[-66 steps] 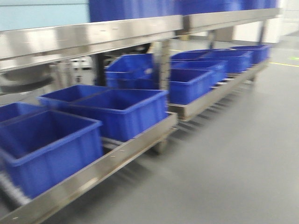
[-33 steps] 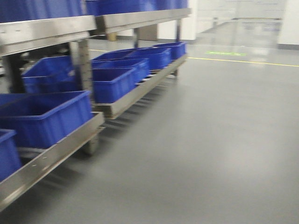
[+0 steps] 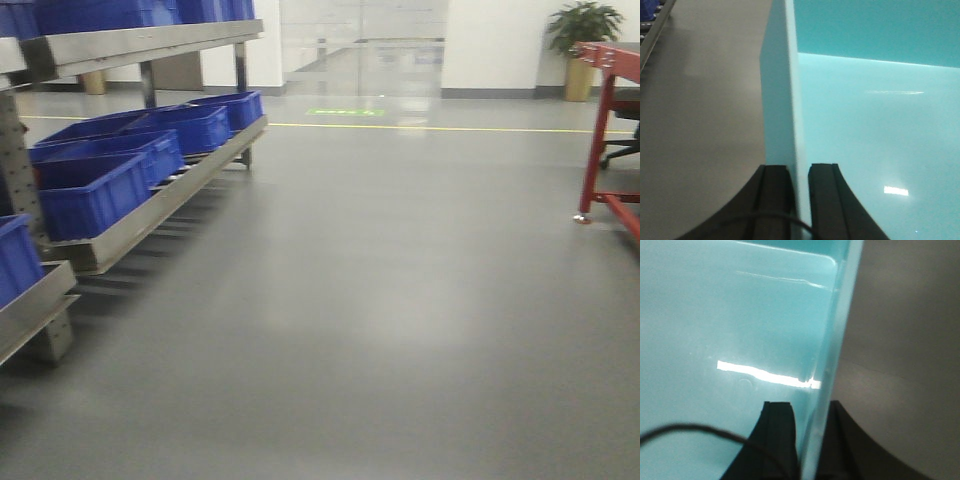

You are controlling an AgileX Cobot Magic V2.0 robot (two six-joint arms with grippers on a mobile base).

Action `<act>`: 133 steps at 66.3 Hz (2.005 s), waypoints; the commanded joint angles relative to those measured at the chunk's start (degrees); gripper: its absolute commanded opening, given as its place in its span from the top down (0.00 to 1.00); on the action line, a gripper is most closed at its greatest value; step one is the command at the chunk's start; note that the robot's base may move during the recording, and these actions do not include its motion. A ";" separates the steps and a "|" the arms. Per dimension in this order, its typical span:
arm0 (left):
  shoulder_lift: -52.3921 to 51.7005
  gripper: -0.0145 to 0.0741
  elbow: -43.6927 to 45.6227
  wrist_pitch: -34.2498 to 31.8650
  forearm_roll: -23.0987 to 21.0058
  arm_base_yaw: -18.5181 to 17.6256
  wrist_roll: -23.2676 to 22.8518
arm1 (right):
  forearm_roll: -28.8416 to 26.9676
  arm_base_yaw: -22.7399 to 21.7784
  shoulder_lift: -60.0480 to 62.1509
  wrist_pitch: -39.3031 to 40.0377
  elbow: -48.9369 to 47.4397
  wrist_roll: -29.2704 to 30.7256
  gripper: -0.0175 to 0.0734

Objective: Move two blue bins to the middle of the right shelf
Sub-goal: 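Drive away from the shelf holding the cyan bin in both grippers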

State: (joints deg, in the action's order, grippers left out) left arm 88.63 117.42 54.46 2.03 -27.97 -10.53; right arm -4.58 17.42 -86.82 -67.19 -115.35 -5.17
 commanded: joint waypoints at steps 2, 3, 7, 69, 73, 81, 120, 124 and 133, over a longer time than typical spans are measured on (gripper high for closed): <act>-0.81 0.96 0.72 -4.62 -1.23 0.05 -0.15 | 0.36 -0.23 0.41 0.61 -0.57 1.63 0.98; -0.81 0.96 0.72 -4.62 -1.23 0.05 -0.15 | 0.36 -0.23 0.41 0.61 -0.57 1.63 0.98; -0.81 0.96 0.72 -4.62 -1.23 0.05 -0.15 | 0.36 -0.23 0.41 0.61 -0.57 1.63 0.98; -0.81 0.96 0.72 -4.62 -1.23 0.05 -0.15 | 0.36 -0.23 0.41 0.84 -0.57 1.63 0.98; -0.81 0.96 0.72 -4.62 -1.23 0.05 -0.15 | 0.36 -0.23 0.41 0.84 -0.57 1.63 0.98; -0.81 0.96 0.72 -4.62 -1.23 0.05 -0.15 | 0.36 -0.23 0.41 0.84 -0.57 1.63 0.98; -0.81 0.96 0.72 -4.62 -1.23 0.05 -0.15 | 0.36 -0.23 0.41 0.84 -0.57 1.63 0.98; -0.81 0.96 0.72 -4.62 -1.23 0.05 -0.15 | 0.36 -0.23 0.41 0.84 -0.57 1.63 0.98; -0.81 0.96 0.72 -4.62 -1.23 0.05 -0.15 | 0.36 -0.23 0.41 0.84 -0.57 1.63 0.98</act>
State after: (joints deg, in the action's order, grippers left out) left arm 88.63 117.42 54.35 2.15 -27.97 -10.53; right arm -4.58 17.42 -86.82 -67.19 -115.35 -5.17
